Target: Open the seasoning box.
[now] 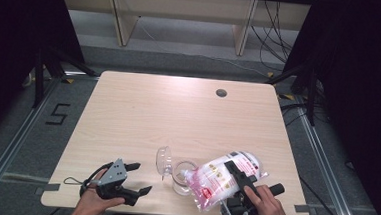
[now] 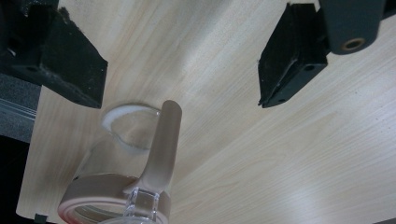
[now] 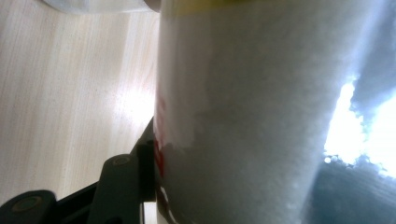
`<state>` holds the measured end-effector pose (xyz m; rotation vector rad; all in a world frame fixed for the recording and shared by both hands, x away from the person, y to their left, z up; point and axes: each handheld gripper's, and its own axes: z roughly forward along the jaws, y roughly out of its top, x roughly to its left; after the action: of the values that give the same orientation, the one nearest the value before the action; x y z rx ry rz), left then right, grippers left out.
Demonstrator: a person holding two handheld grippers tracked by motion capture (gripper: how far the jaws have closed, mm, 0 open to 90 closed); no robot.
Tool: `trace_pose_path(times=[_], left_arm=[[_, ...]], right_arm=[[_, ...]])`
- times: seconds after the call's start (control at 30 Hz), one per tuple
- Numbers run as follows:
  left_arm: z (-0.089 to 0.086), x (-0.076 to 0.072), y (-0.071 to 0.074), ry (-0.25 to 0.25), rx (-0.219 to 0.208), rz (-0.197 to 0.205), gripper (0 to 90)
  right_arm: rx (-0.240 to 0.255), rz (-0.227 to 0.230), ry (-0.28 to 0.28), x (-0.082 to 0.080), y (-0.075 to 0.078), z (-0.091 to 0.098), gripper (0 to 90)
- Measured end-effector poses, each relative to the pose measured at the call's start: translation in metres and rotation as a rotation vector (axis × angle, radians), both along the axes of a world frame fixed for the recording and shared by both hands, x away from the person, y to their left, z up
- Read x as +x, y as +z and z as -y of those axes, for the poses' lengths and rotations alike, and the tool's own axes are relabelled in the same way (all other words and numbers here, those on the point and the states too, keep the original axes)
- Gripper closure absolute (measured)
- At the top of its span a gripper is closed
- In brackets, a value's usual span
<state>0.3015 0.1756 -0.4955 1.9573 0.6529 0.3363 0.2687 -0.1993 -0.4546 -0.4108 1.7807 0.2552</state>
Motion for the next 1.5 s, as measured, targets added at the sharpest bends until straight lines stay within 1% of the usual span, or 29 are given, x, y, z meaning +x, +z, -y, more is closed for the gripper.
trace_pose_path(times=[0.07, 0.17, 0.2, 0.23, 0.3, 0.37, 0.5, 0.53, 0.57, 0.6, 0.63, 0.67, 0.7, 0.73, 0.83, 0.9, 0.93, 1.0, 1.03, 1.07, 1.1, 1.17, 1.2, 1.23, 1.27, 1.33, 1.37, 1.43, 1.5], left_arm=[[0.0, 0.0, 0.0, 0.003, -0.002, -0.004, 15.4], [0.0, 0.001, 0.0, -0.004, -0.002, 0.0, 15.4], [0.0, 0.0, -0.001, -0.001, -0.005, -0.005, 15.3], [0.0, 0.0, -0.001, -0.002, 0.005, -0.002, 15.4], [0.0, 0.0, 0.0, -0.001, 0.004, 0.0, 15.4], [0.001, 0.0, -0.001, 0.0, -0.003, -0.003, 15.4], [0.0, 0.001, -0.001, -0.005, 0.007, -0.003, 15.4], [0.001, 0.001, -0.001, -0.002, -0.003, -0.006, 15.4], [0.001, 0.0, -0.001, 0.0, -0.003, -0.005, 15.4], [0.001, 0.0, -0.001, -0.002, 0.003, -0.005, 15.4], [-0.001, 0.001, -0.001, -0.007, 0.033, 0.005, 15.4], [0.0, 0.001, -0.001, -0.016, 0.011, 0.011, 15.4], [0.0, 0.002, 0.0, -0.025, 0.019, 0.023, 15.4], [0.001, 0.0, -0.001, -0.003, 0.001, -0.002, 15.4], [0.001, 0.001, -0.001, -0.008, 0.006, 0.001, 15.4], [0.001, 0.001, -0.001, -0.009, 0.006, 0.005, 15.4], [0.0, 0.002, 0.0, -0.019, 0.015, 0.017, 15.4], [0.0, 0.002, 0.0, -0.01, 0.029, 0.008, 15.4], [0.001, 0.0, -0.001, -0.001, 0.005, -0.003, 15.3], [0.002, 0.0, -0.001, 0.002, 0.0, -0.005, 15.4], [0.002, 0.0, -0.001, -0.001, 0.005, -0.003, 15.4], [0.001, 0.0, -0.001, 0.0, 0.011, -0.003, 15.4], [0.001, 0.0, -0.001, -0.001, 0.01, -0.002, 15.4], [0.001, 0.0, -0.001, -0.001, 0.01, -0.002, 15.4], [0.002, 0.0, -0.001, 0.0, 0.009, -0.003, 15.4], [0.001, 0.001, -0.001, -0.01, 0.012, 0.006, 15.4], [0.002, 0.0, -0.001, 0.001, 0.003, -0.006, 15.4], [0.002, 0.0, -0.001, -0.002, 0.006, -0.003, 15.4], [0.002, 0.0, -0.001, -0.005, 0.008, 0.001, 15.4]], right_arm=[[-0.001, 0.004, 0.004, 0.0, 0.0, 0.0, 48.1], [0.004, -0.004, -0.031, -0.002, -0.002, 0.0, 48.2], [-0.022, 0.024, -0.011, -0.001, 0.001, -0.001, 48.3], [-0.028, 0.023, -0.02, -0.001, 0.001, 0.0, 48.3], [-0.014, 0.013, -0.033, -0.002, 0.0, 0.001, 48.3], [-0.036, 0.044, -0.006, 0.0, 0.003, 0.0, 48.4], [-0.069, 0.068, -0.007, -0.001, 0.003, 0.001, 48.5], [-0.051, 0.054, -0.015, -0.001, 0.002, 0.001, 48.5], [-0.059, 0.06, -0.009, 0.0, 0.002, 0.001, 48.6], [-0.059, 0.06, -0.009, 0.0, 0.002, 0.001, 48.6], [-0.071, 0.065, -0.015, 0.0, 0.002, 0.0, 48.6], [-0.073, 0.064, -0.022, 0.0, 0.001, 0.0, 48.6], [-0.076, 0.094, 0.003, 0.002, 0.001, 0.0, 48.7], [-0.094, 0.105, 0.017, 0.002, 0.003, -0.001, 48.7], [-0.109, 0.12, 0.019, 0.003, 0.003, -0.001, 48.8], [-0.112, 0.119, 0.016, 0.003, 0.003, -0.001, 48.9], [-0.114, 0.096, -0.017, 0.002, 0.003, 0.0, 48.9], [-0.12, 0.102, -0.002, 0.003, 0.004, 0.0, 48.9], [-0.102, 0.094, -0.03, 0.002, 0.002, 0.002, 49.0], [-0.136, 0.124, 0.001, 0.004, 0.005, 0.002, 49.0], [-0.154, 0.133, 0.016, 0.005, 0.006, 0.001, 49.0], [-0.16, 0.138, 0.013, 0.005, 0.006, 0.001, 49.1], [-0.14, 0.113, -0.014, 0.004, 0.004, 0.002, 49.1], [-0.14, 0.113, -0.014, 0.004, 0.004, 0.002, 49.1], [-0.173, 0.167, 0.043, 0.005, 0.008, -0.001, 49.2], [-0.173, 0.168, 0.042, 0.005, 0.008, -0.001, 49.2], [-0.151, 0.141, 0.015, 0.004, 0.005, 0.0, 49.3], [-0.164, 0.151, 0.006, 0.003, 0.006, -0.001, 49.4], [-0.155, 0.145, 0.001, 0.004, 0.004, 0.0, 49.4]])
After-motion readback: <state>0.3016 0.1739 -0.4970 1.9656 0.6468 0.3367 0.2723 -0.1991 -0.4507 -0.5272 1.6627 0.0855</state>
